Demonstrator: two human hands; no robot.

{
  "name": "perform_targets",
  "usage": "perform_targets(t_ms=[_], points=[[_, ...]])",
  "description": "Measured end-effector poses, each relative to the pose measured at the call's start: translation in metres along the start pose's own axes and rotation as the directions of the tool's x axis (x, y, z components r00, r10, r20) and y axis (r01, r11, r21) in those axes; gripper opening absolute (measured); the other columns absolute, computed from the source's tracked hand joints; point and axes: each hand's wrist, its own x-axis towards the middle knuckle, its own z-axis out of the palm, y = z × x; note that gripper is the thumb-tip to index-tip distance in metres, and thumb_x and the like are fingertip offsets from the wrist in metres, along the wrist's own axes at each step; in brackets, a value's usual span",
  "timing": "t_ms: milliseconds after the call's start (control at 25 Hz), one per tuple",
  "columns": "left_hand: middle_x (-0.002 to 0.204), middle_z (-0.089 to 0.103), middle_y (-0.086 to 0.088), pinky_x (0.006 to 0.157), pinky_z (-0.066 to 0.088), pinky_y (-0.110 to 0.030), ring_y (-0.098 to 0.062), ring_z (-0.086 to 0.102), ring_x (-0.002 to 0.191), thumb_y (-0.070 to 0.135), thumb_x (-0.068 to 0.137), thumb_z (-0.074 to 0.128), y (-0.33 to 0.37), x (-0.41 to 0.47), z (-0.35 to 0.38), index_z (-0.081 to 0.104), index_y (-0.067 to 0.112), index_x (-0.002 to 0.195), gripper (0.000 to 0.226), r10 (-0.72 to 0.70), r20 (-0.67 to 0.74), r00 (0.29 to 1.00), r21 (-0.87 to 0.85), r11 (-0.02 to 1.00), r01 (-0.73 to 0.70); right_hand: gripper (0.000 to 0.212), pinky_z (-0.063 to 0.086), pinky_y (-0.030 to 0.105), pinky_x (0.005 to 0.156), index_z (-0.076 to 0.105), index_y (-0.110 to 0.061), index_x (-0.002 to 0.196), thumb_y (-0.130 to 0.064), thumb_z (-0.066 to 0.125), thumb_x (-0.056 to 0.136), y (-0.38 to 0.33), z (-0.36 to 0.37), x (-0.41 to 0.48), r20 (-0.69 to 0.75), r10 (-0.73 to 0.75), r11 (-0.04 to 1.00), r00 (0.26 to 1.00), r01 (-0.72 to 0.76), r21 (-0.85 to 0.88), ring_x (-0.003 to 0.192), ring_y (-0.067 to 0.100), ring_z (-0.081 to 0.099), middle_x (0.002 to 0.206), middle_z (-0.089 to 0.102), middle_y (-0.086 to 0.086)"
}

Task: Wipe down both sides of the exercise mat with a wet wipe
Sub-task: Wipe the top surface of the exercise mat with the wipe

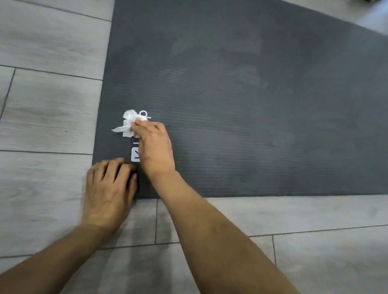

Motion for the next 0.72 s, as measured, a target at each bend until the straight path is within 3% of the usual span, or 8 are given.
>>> perform_targets(t_ms=[80,160,240,360,400,480,560,720], points=[[0.137,0.06,-0.013,0.105,0.041,-0.053,-0.038,0.053,0.128,0.022,0.096,0.051,0.001,-0.02,-0.004,0.065,0.007,0.129,0.038,0.039,0.024,0.999,0.014,0.999,-0.039,0.036,0.04,0.025,0.094,0.074,-0.006,0.109,0.003,0.056,0.079,0.018,-0.018,0.001,0.109,-0.111,0.994,0.988,0.113,-0.004,0.1,0.033,0.061,0.117,0.07,0.01],[0.152,0.051,-0.012,0.118,0.033,-0.053,-0.036,0.043,0.143,0.023,0.1,0.046,-0.004,-0.033,-0.002,0.055,0.007,0.145,0.049,0.085,0.064,0.994,-0.01,0.996,-0.085,0.033,0.04,0.022,0.096,0.074,-0.006,0.106,0.0,0.052,0.082,0.07,-0.058,-0.009,-0.048,-0.074,0.995,0.996,0.07,-0.074,0.099,0.03,0.063,0.114,0.071,0.011],[0.158,0.044,-0.01,0.122,0.027,-0.053,-0.034,0.036,0.149,0.024,0.103,0.042,-0.01,-0.035,0.003,0.049,0.008,0.15,0.05,0.104,0.083,0.991,-0.026,0.994,-0.102,0.036,0.039,0.017,0.099,0.074,-0.008,0.106,0.003,0.05,0.083,0.134,-0.109,-0.026,-0.306,0.158,0.975,0.939,-0.197,-0.1,0.101,0.021,0.063,0.112,0.071,0.008],[0.159,0.043,-0.01,0.123,0.026,-0.053,-0.033,0.034,0.15,0.022,0.104,0.045,-0.009,-0.033,0.01,0.048,0.008,0.15,0.048,0.085,0.065,0.994,-0.029,0.996,-0.084,0.032,0.038,0.002,0.088,0.074,-0.01,0.109,-0.008,0.048,0.091,0.16,-0.133,-0.035,-0.415,0.681,0.704,0.603,-0.695,0.146,0.101,0.018,0.064,0.11,0.069,0.007],[0.159,0.043,-0.01,0.123,0.026,-0.053,-0.033,0.034,0.15,0.022,0.104,0.045,-0.009,-0.035,0.01,0.049,0.008,0.15,0.048,0.077,0.058,0.995,-0.033,0.997,-0.076,0.03,0.042,0.006,0.088,0.075,-0.011,0.108,-0.013,0.05,0.091,0.146,-0.117,-0.028,-0.396,0.735,0.656,0.55,-0.725,0.211,0.098,0.017,0.062,0.107,0.069,0.006],[0.158,0.044,-0.011,0.124,0.026,-0.052,-0.033,0.035,0.149,0.022,0.105,0.045,-0.007,-0.037,0.01,0.05,0.007,0.148,0.047,0.083,0.056,0.995,-0.063,0.995,-0.079,0.032,0.045,0.021,0.096,0.076,-0.009,0.105,-0.009,0.05,0.085,0.1,-0.069,-0.017,-0.351,0.507,0.86,0.788,-0.489,0.144,0.096,0.022,0.062,0.103,0.071,0.006],[0.156,0.044,-0.016,0.123,0.027,-0.051,-0.033,0.038,0.147,0.021,0.103,0.05,-0.005,-0.035,0.009,0.052,0.003,0.145,0.046,0.029,0.049,0.998,-0.107,0.994,-0.023,0.036,0.036,0.014,0.101,0.075,-0.007,0.106,-0.004,0.047,0.083,0.028,-0.01,-0.019,-0.132,0.067,0.998,0.989,-0.066,0.01,0.102,0.026,0.061,0.11,0.072,0.007],[0.143,0.051,-0.022,0.115,0.039,-0.052,-0.038,0.047,0.136,0.023,0.099,0.059,-0.004,-0.052,-0.002,0.061,0.003,0.135,0.04,-0.131,-0.016,0.991,-0.102,0.986,0.128,0.033,0.043,0.025,0.096,0.073,-0.012,0.114,-0.005,0.054,0.088,-0.021,0.014,-0.012,0.321,-0.385,0.92,0.865,0.386,0.062,0.109,0.025,0.059,0.122,0.068,0.003]])
